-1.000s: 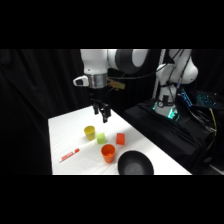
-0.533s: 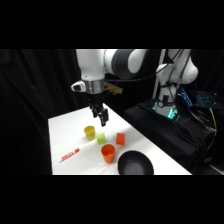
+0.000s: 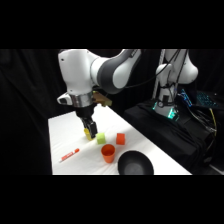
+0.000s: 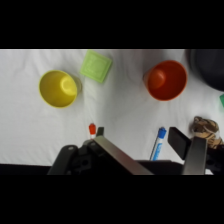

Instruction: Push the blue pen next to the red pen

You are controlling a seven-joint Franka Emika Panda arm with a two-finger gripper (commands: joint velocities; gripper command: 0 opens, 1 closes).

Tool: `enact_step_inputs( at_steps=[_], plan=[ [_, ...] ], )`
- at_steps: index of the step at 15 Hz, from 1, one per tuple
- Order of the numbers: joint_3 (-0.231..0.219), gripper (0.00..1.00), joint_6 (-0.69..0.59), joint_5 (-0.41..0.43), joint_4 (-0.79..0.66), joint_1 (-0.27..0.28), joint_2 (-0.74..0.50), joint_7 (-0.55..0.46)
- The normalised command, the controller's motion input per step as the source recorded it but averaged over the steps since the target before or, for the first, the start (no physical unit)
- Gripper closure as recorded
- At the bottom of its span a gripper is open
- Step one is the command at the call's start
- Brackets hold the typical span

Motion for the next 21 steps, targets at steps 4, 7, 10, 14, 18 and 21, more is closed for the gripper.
enact_step_inputs(
  at_steps=[4,7,10,14,18,21],
  plan=[
    [0.009,0.0,-0.08,-0.048,0.67,0.052,0.46,0.09],
    [0.022,0.0,-0.14,-0.013,0.72,0.039,0.48,0.06],
    [0.04,0.0,-0.22,0.003,0.75,0.053,0.49,0.05],
    [0.052,0.0,-0.28,0.031,0.77,0.061,0.49,0.03],
    [0.05,0.0,-0.31,0.074,0.79,0.041,0.46,0.01],
    [0.052,0.0,-0.3,0.096,0.74,0.049,0.41,0.01]
  ],
)
